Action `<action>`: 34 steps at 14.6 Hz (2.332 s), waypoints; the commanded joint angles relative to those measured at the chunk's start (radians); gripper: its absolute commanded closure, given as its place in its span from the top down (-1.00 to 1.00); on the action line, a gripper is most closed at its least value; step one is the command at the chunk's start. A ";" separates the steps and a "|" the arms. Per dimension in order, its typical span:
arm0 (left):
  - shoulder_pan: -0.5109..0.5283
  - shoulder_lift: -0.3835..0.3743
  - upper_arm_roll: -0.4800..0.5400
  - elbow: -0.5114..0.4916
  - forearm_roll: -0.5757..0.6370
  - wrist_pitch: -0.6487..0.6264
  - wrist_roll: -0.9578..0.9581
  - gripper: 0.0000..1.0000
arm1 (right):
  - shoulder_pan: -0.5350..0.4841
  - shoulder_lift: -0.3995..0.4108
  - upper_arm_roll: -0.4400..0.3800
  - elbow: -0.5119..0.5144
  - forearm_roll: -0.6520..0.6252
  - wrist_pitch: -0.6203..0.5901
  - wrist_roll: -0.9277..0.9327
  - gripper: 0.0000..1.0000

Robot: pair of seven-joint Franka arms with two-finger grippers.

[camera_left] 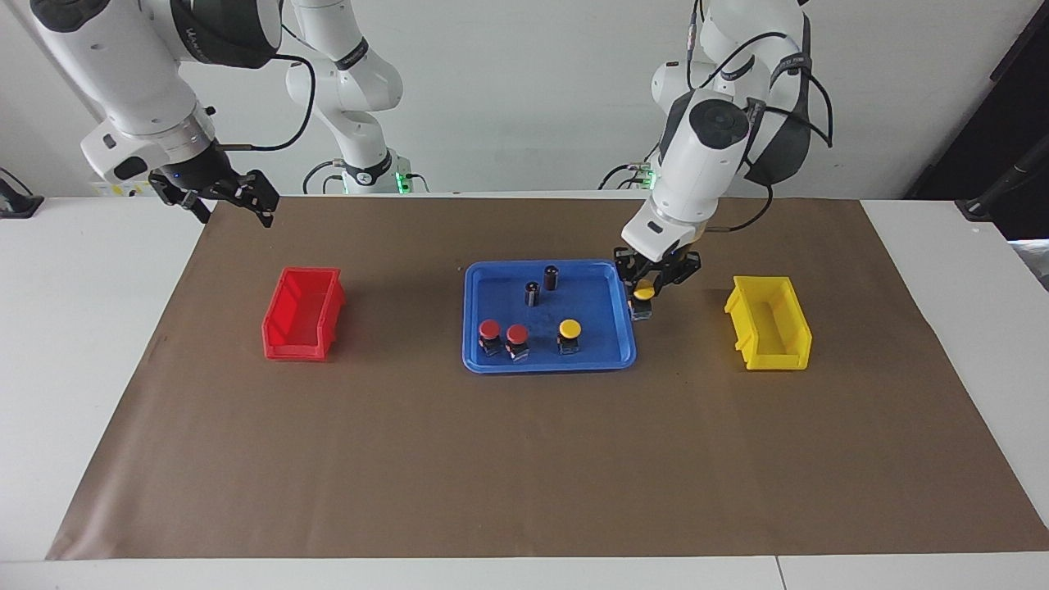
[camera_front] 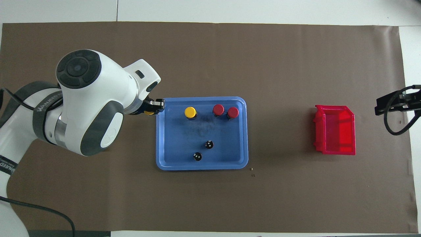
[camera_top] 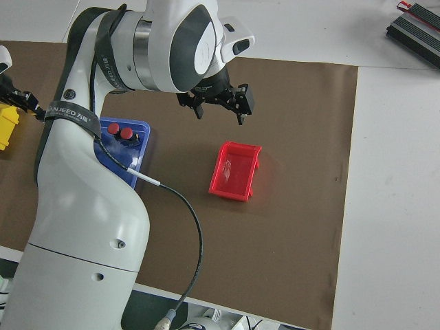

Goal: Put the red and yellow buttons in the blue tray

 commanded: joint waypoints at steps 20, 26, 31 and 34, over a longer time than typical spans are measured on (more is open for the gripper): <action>-0.076 0.132 0.012 -0.022 0.001 0.130 0.011 -0.75 | -0.018 -0.035 0.007 -0.029 0.026 0.007 -0.054 1.00; -0.076 0.142 0.011 -0.034 0.001 0.154 0.008 -0.16 | -0.016 -0.034 0.008 -0.026 0.026 0.012 -0.055 1.00; -0.078 0.139 0.011 -0.023 -0.001 0.136 -0.004 0.43 | 0.001 -0.034 0.010 -0.022 0.026 0.013 -0.052 1.00; -0.076 0.130 0.011 -0.019 -0.001 0.115 -0.006 0.43 | 0.004 -0.032 0.010 -0.021 0.025 0.013 -0.051 1.00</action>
